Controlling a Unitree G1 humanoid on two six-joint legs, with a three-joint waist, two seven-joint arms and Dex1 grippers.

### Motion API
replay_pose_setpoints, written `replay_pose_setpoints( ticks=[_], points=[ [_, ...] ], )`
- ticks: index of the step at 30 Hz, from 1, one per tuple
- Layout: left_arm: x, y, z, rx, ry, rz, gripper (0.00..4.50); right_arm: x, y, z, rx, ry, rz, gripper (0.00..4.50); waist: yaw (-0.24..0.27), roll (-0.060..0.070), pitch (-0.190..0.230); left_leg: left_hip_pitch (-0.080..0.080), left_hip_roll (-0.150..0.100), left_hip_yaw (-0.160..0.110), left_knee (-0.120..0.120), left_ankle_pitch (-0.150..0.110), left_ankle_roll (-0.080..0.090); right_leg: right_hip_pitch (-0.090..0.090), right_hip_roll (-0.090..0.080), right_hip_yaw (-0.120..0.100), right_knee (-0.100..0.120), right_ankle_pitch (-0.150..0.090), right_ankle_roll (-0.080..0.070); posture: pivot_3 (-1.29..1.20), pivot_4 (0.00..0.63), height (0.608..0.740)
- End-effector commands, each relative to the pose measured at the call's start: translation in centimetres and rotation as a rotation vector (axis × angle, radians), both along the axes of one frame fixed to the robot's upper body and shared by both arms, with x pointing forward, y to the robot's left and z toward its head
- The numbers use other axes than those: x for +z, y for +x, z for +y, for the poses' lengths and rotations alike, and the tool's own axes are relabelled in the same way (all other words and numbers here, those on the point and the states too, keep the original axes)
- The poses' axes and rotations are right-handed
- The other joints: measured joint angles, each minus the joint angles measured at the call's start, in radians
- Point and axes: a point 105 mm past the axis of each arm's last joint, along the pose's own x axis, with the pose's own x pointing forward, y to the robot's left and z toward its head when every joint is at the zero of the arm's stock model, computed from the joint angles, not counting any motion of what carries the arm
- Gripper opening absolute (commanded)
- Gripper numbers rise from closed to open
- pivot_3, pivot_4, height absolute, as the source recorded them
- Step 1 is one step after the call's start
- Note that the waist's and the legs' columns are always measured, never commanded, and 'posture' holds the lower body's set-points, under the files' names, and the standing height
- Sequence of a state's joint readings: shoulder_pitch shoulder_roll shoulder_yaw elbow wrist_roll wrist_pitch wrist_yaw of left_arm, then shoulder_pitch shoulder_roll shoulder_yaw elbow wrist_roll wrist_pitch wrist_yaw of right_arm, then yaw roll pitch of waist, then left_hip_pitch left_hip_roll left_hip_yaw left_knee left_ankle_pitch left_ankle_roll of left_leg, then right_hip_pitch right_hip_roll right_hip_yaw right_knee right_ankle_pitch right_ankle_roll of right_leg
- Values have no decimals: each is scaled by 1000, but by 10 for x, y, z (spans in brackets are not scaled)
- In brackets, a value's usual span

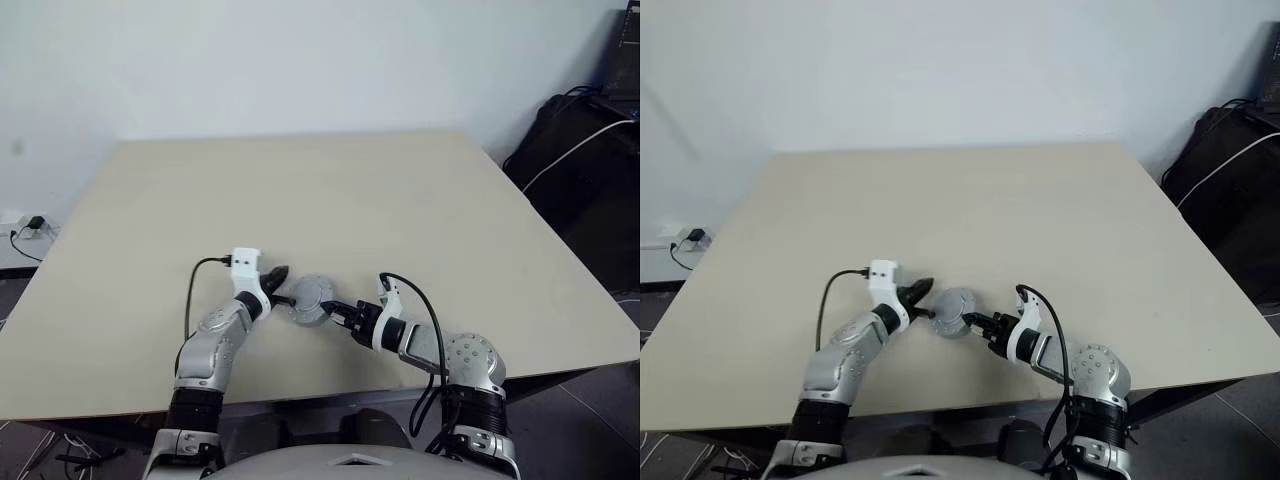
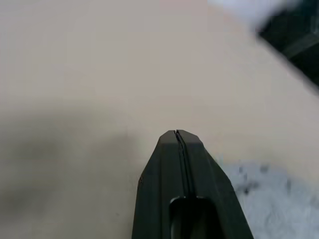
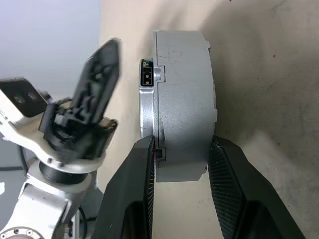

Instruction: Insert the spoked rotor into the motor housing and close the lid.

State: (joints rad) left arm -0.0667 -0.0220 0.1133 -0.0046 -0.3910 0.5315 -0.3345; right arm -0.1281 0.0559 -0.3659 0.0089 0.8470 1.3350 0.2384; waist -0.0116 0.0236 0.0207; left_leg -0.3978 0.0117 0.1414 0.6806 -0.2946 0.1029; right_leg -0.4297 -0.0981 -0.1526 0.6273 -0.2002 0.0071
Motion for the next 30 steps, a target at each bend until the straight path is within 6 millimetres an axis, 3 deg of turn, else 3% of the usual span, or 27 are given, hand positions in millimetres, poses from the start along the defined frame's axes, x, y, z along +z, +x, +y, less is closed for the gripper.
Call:
replay_pose_setpoints(
  ticks=[1, 6, 11, 15, 18, 20, 30],
  points=[
    [12, -17, 10, 45, -219, 24, 0, 19, 1, 11, -30, 108, -39, 1223, 1, 0, 2, 0, 0, 0, 0, 1, -1, 0, 0, 0, 0, 0, 0, 0, 0, 740],
    [6, -45, 19, 104, -385, 92, 0, 45, 4, 11, -90, 287, -106, 1200, 3, -2, 12, -4, -2, 0, 1, -1, 1, -1, 0, 0, -2, -2, 3, 0, 0, 740],
    [5, -68, 9, 102, -510, 127, 0, 63, 8, 11, -117, 388, -146, 1200, -2, -2, 19, -4, -2, 0, 1, -4, 6, 0, 0, 1, -4, -2, 3, 0, 0, 740],
    [12, -76, -2, 119, -741, 137, 0, 77, 12, 14, -119, 438, -174, 1200, -2, -1, 21, -4, -2, 0, 1, -4, 6, -1, 0, 1, -4, -2, 3, 0, 0, 740],
    [24, -78, -10, 96, -918, 126, 573, 89, 13, 18, -94, 453, -203, 1200, -2, -1, 23, -4, -2, 0, 1, -4, 6, -1, 0, 1, -4, -3, 3, 0, 0, 740],
    [34, -79, -18, 64, -1019, 119, 1222, 96, 14, 21, -79, 454, -218, 1200, -3, 0, 24, -4, -2, 0, 1, -4, 6, -1, 0, 1, -4, -3, 3, 0, 0, 740],
    [60, -74, -39, -34, -1168, 73, 4487, 97, 13, 25, -23, 393, -201, 1200, -2, -1, 24, -4, -2, 1, 1, -2, 2, -1, 1, 1, -4, -3, 3, 0, 0, 740]
  ],
)
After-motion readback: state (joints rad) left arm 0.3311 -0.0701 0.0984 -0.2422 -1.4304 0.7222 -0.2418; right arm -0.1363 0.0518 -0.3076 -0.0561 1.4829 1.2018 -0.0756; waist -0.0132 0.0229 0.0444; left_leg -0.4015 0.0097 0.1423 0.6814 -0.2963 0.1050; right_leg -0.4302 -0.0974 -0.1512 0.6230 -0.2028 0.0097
